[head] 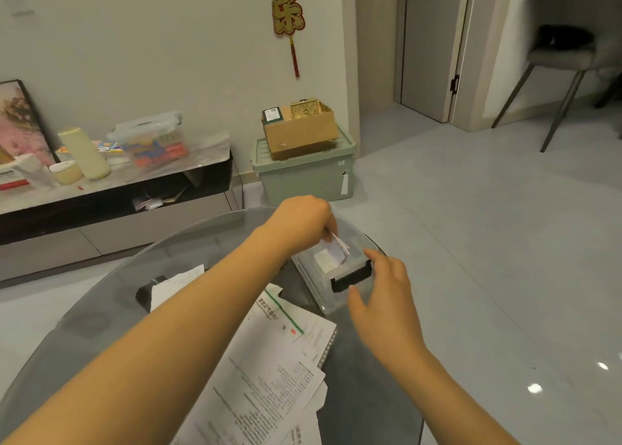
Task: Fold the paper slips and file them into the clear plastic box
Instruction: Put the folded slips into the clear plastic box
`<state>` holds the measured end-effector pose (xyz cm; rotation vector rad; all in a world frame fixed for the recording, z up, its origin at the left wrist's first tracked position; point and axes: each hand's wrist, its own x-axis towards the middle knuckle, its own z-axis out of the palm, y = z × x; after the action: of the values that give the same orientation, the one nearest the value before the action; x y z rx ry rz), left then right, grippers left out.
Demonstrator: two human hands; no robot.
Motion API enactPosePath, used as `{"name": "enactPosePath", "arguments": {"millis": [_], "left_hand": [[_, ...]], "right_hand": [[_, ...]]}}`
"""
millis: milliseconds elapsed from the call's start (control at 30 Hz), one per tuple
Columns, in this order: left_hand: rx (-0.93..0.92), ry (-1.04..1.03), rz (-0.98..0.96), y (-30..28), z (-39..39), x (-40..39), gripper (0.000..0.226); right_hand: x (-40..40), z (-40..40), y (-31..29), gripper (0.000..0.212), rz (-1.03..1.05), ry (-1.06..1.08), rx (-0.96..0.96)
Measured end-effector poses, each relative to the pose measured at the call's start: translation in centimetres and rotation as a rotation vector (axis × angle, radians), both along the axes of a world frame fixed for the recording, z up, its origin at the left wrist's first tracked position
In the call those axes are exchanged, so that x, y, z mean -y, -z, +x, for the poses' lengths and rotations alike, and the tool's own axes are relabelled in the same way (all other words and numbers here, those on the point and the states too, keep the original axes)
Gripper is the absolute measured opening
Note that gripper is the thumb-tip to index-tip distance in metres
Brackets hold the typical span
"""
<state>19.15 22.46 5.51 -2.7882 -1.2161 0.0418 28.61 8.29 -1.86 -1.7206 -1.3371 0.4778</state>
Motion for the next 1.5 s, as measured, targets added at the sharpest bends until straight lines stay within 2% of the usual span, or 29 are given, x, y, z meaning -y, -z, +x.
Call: {"name": "enactPosePath", "arguments": {"millis": [67, 167, 367, 600, 833, 933, 1133, 1267, 1400, 1500], "left_hand": [[-0.034, 0.016, -0.119, 1.1, 0.6, -0.9, 0.02], [0.012, 0.014, -0.262, 2.5, 1.4, -1.4, 0.021], [0.212, -0.073, -0.358, 4.0, 2.1, -1.5, 0.011], [0.312, -0.139, -0.264, 5.0, 3.1, -0.5, 0.006], [0.414, -0.212, -0.357, 4.0, 2.6, 0.2, 0.021], [0.38, -0.208, -0.271, 3.9, 2.5, 0.6, 0.027], [0.32, -0.234, -0.291, 3.4, 2.3, 0.9, 0.026], [0.422, -0.267, -0.277, 2.3, 1.3, 1.6, 0.025], [0.6, -0.269, -0.196, 1.1, -0.7, 3.8, 0.011], [0.661, -0.284, -0.176, 0.4, -1.7, 6.4, 0.011]], "right_hand": [[-0.1, -0.1, 0.1, 0.059, -0.018, -0.009, -0.001], [-0.1, -0.1, 0.1, 0.062, -0.035, -0.015, 0.017], [-0.2, 0.4, 0.6, 0.06, -0.019, -0.036, -0.031], [-0.2, 0.7, 0.8, 0.06, -0.003, -0.034, -0.035], [-0.2, 0.8, 0.6, 0.059, -0.005, -0.045, -0.053], [-0.2, 0.8, 0.5, 0.062, -0.022, -0.047, -0.041], [-0.1, 0.7, 0.7, 0.067, -0.046, -0.039, 0.008], [0.3, 0.6, 0.6, 0.066, -0.013, -0.009, 0.05], [1.1, 0.0, -0.1, 0.059, 0.065, 0.012, 0.119], [1.6, -0.5, -0.7, 0.054, 0.138, 0.01, 0.145]]}}
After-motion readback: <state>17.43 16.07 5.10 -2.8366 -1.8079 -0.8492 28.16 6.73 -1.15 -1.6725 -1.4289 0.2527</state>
